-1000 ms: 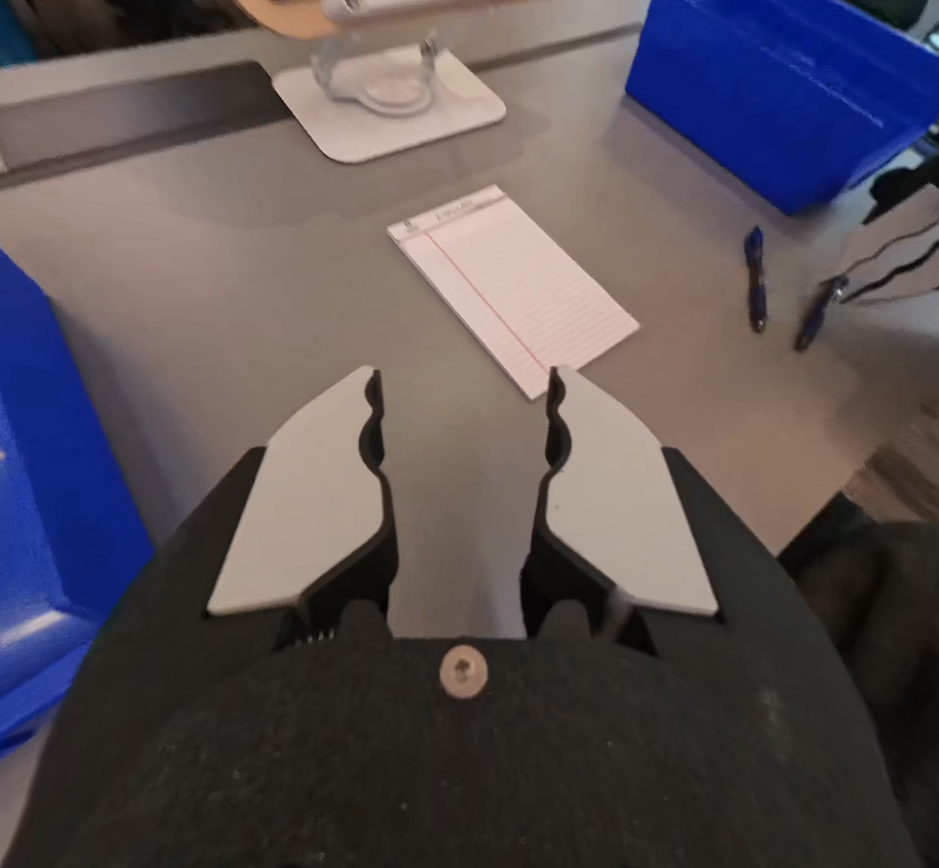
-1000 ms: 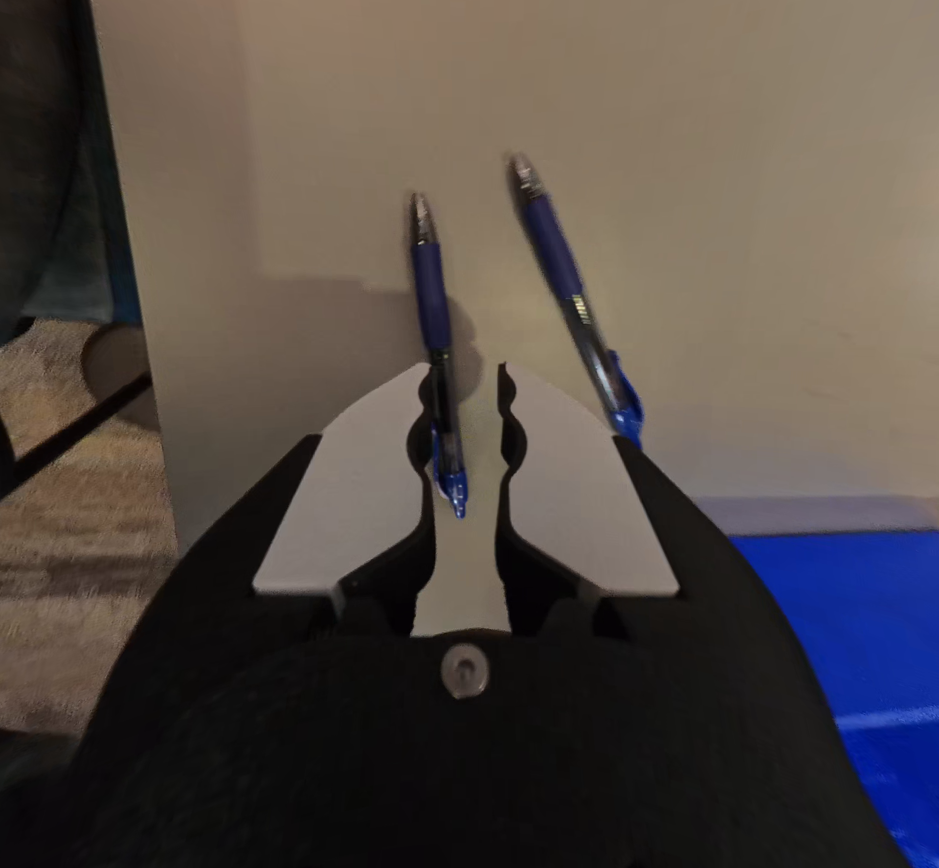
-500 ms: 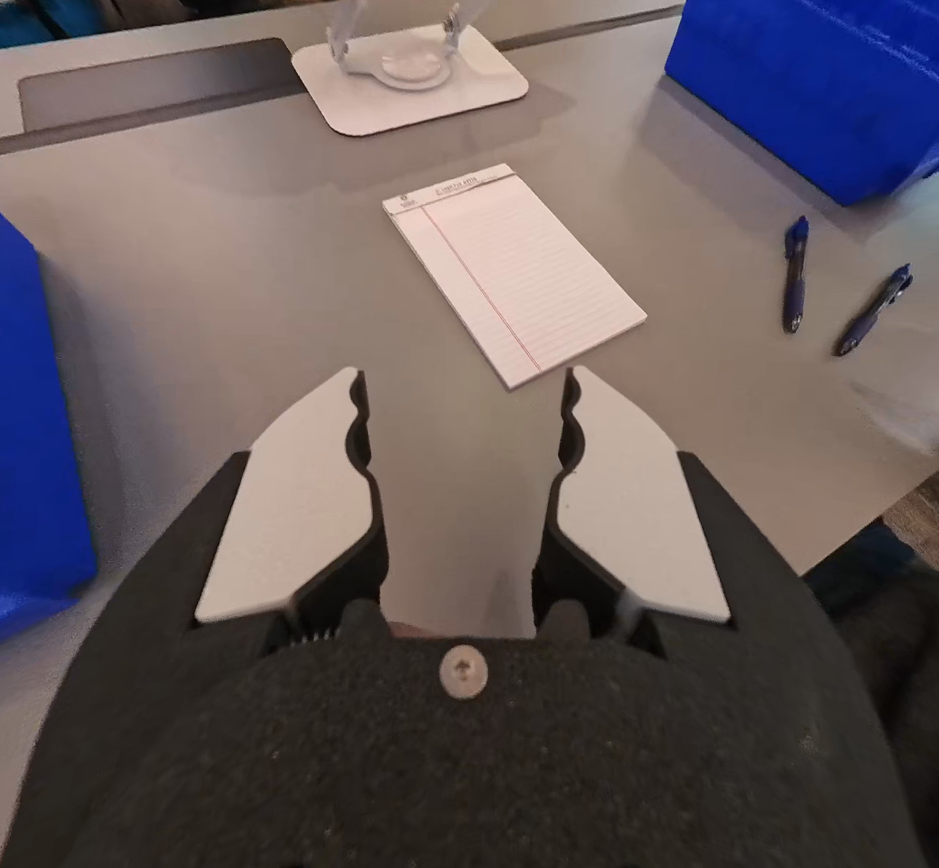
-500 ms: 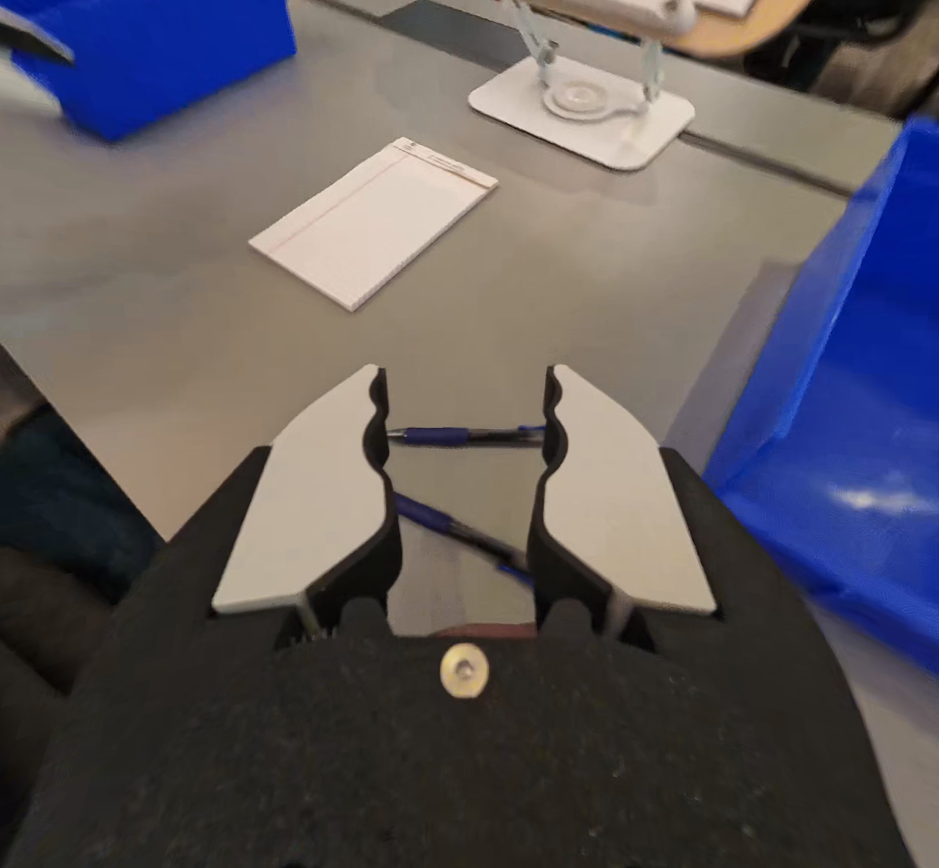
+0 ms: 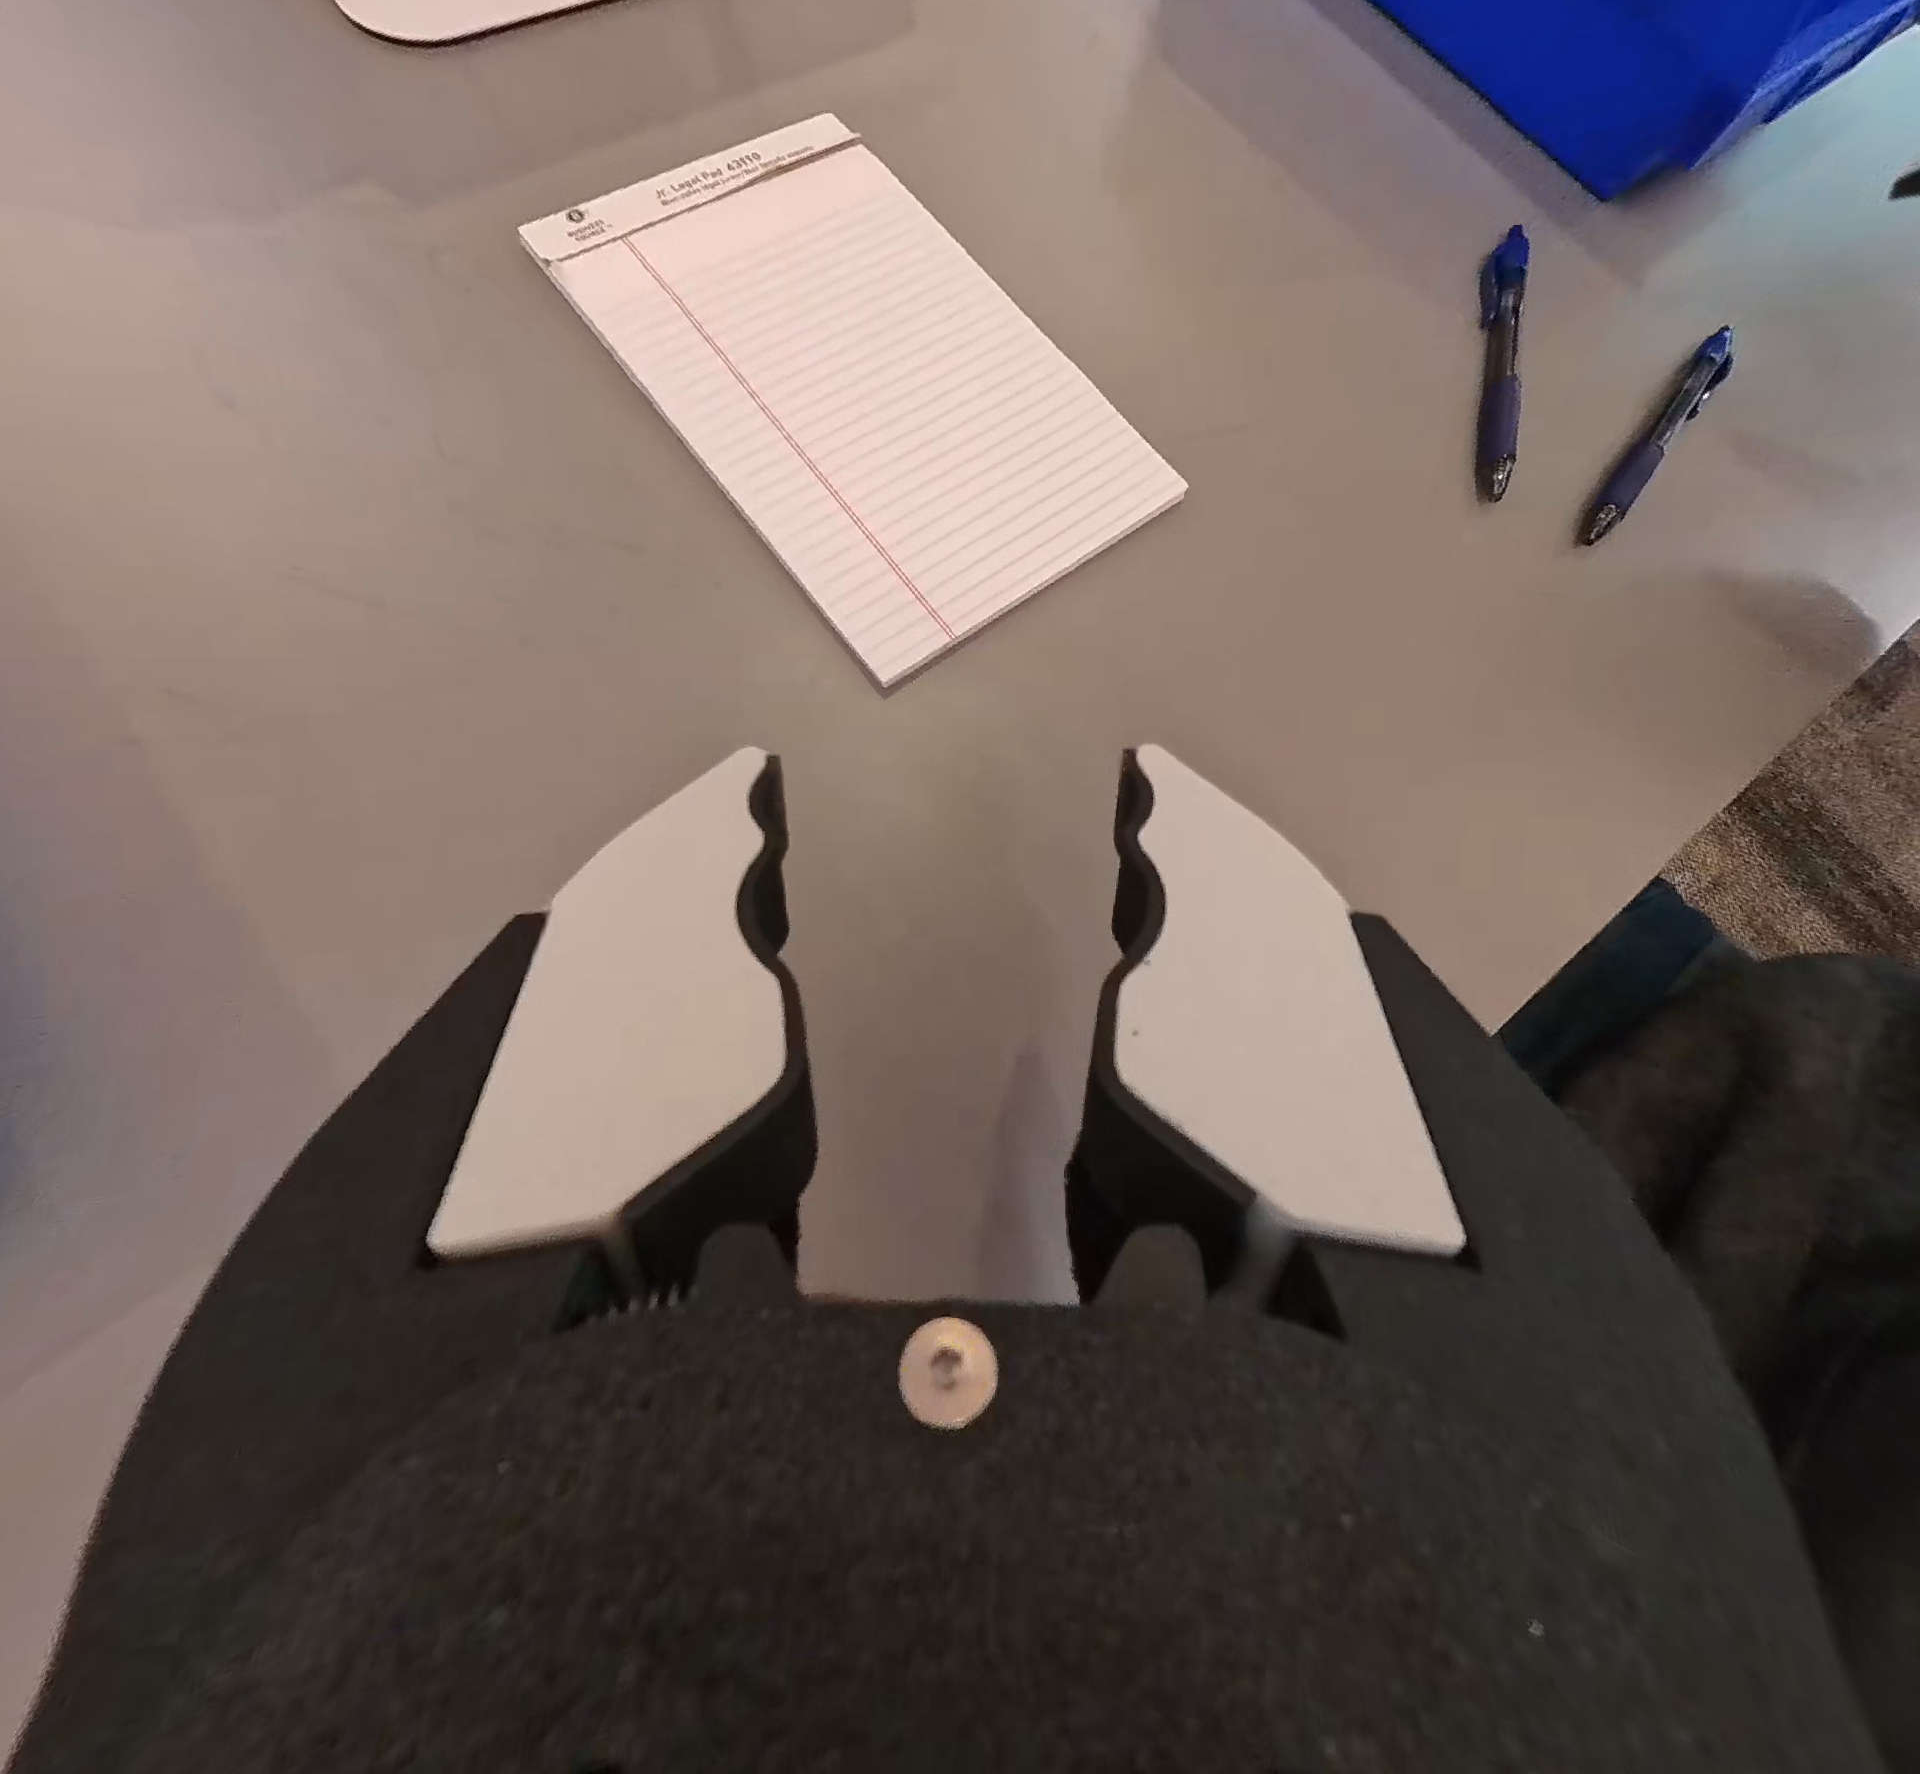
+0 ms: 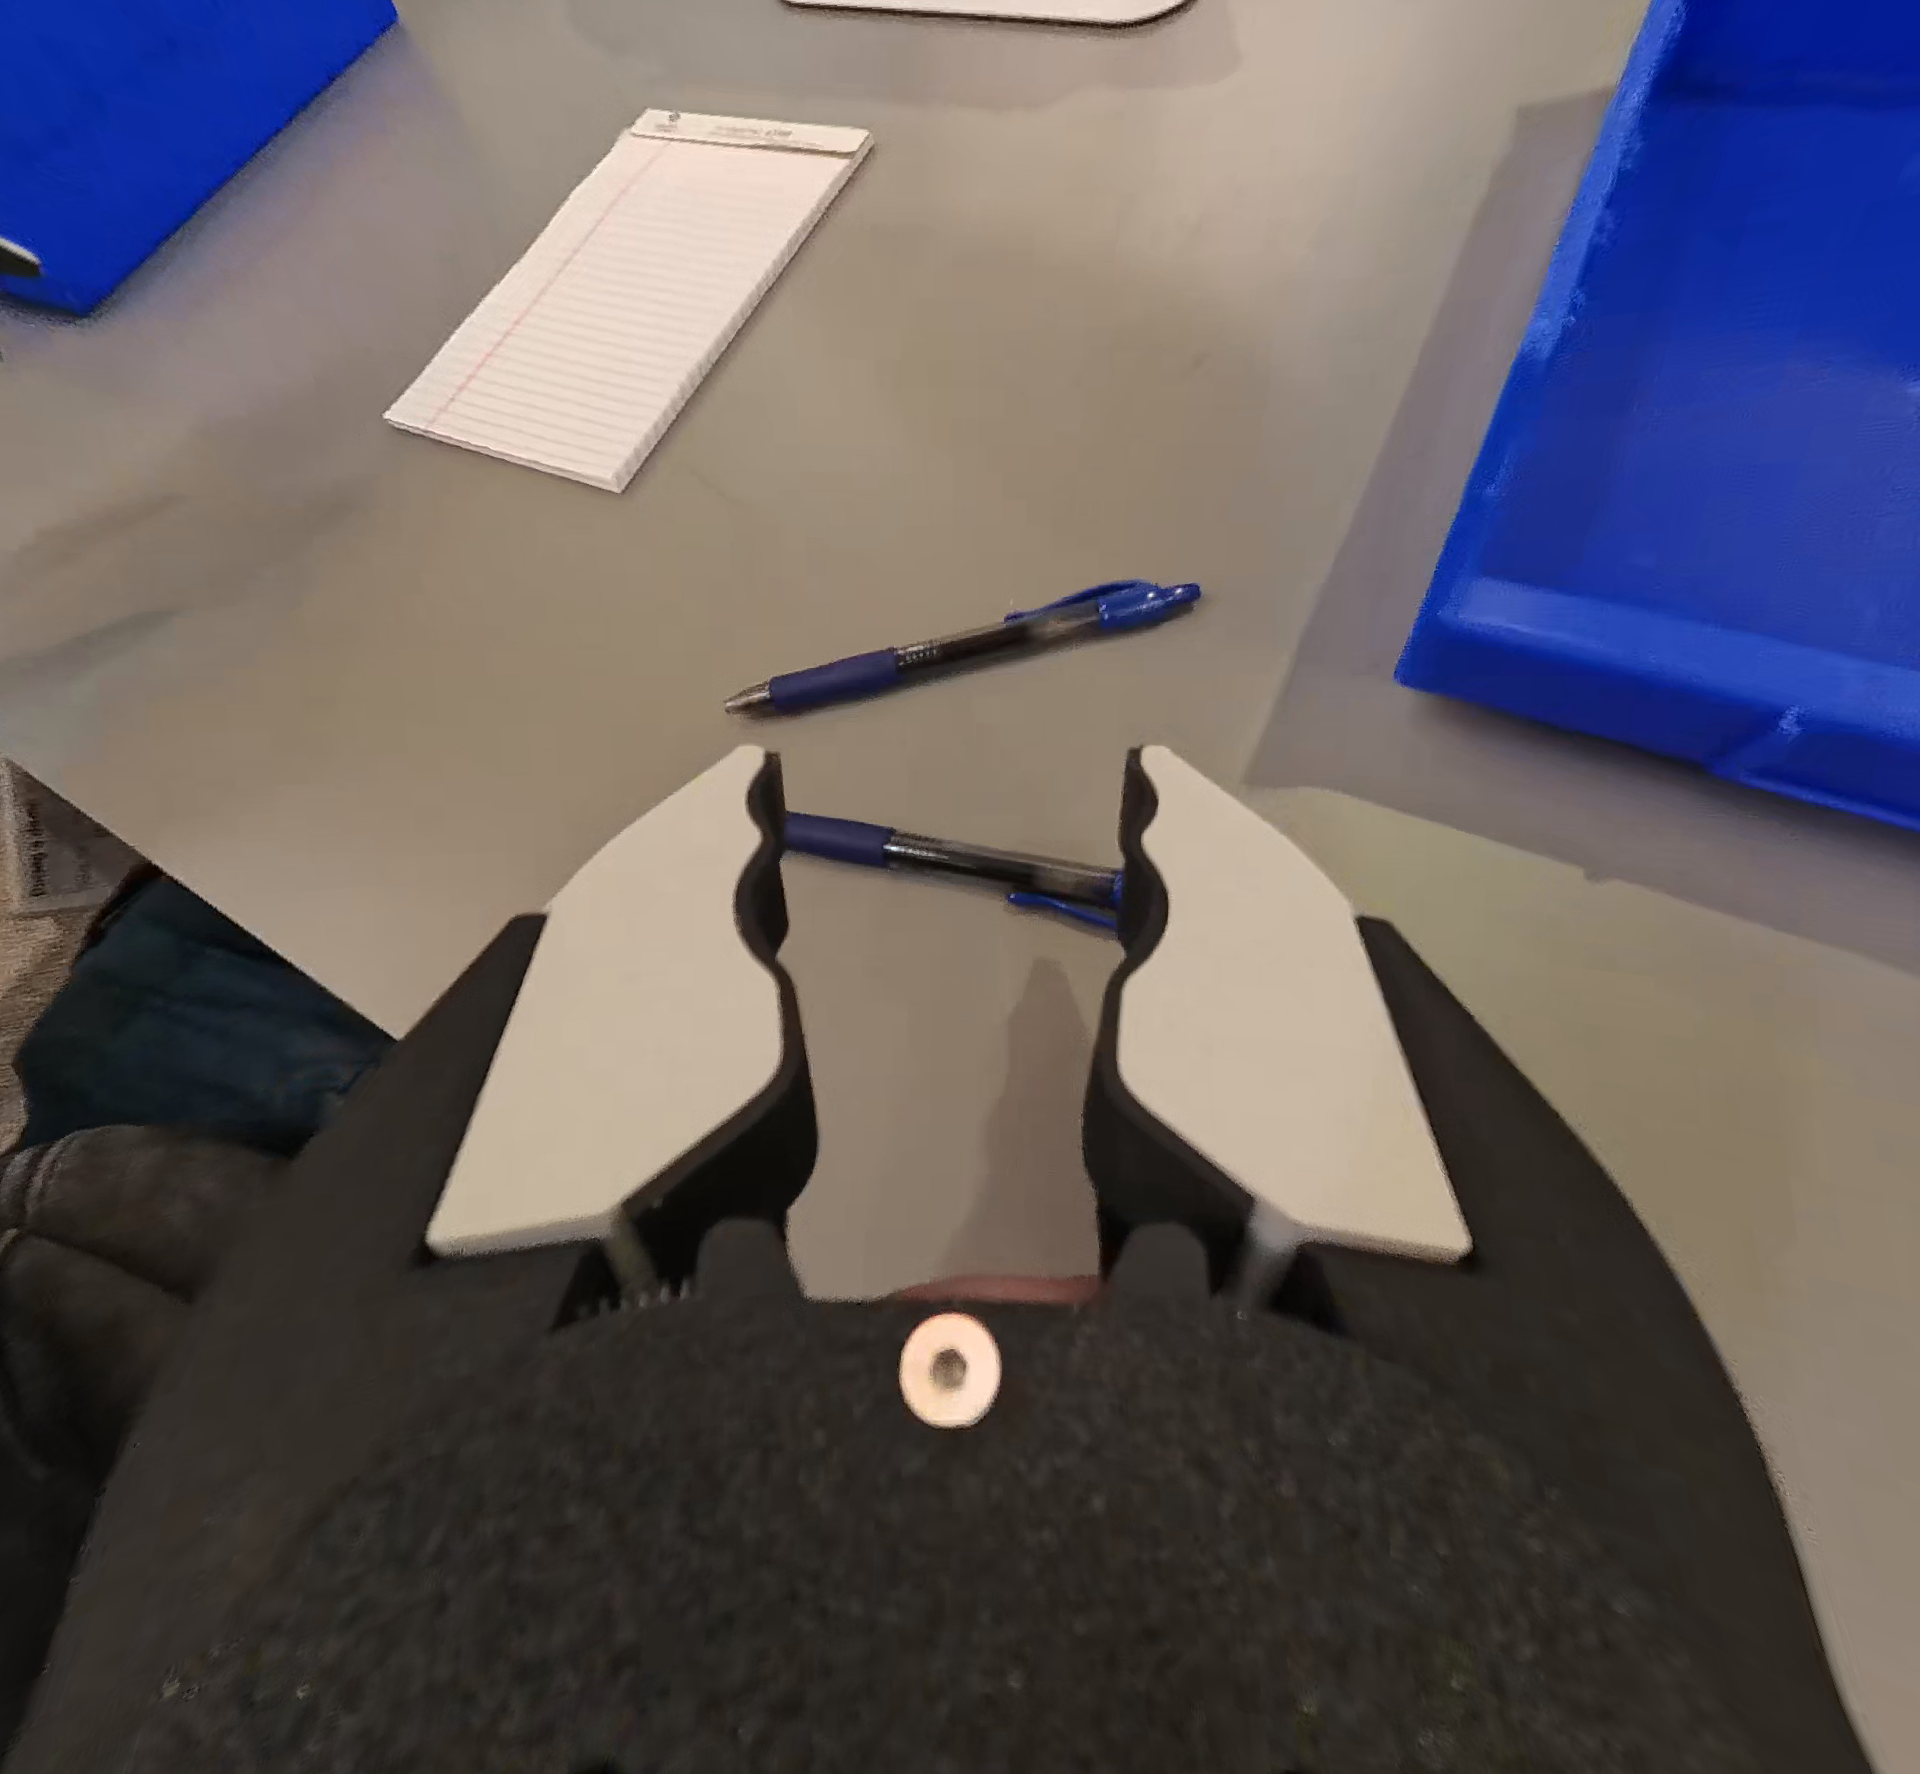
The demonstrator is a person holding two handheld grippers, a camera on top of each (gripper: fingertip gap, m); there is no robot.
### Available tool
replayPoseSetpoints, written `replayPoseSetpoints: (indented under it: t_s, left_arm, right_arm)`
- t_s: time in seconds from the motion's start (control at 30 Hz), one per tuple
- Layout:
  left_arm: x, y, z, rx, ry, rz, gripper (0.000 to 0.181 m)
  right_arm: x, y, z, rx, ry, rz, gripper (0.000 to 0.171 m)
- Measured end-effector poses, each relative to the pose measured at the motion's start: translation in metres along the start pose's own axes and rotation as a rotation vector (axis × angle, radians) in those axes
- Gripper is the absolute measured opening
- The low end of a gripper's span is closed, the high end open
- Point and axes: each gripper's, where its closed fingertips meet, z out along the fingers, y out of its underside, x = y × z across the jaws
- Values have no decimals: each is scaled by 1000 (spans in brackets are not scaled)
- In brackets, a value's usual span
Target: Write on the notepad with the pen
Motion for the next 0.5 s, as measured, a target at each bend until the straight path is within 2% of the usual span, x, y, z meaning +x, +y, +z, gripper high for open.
replayPoseSetpoints:
  t_s: [0.3, 0.4, 0.5]
  left_arm:
    - [2, 10, 2, -57, 1, 45, 60]
    - [0, 15, 4, -79, 0, 60, 59]
    - [1, 15, 4, -80, 12, 67, 59]
  right_arm:
    - [16, 5, -4, -44, 9, -30, 56]
    - [19, 8, -11, -80, -26, -181, 49]
    - [31, 23, -12, -149, -69, -364, 52]
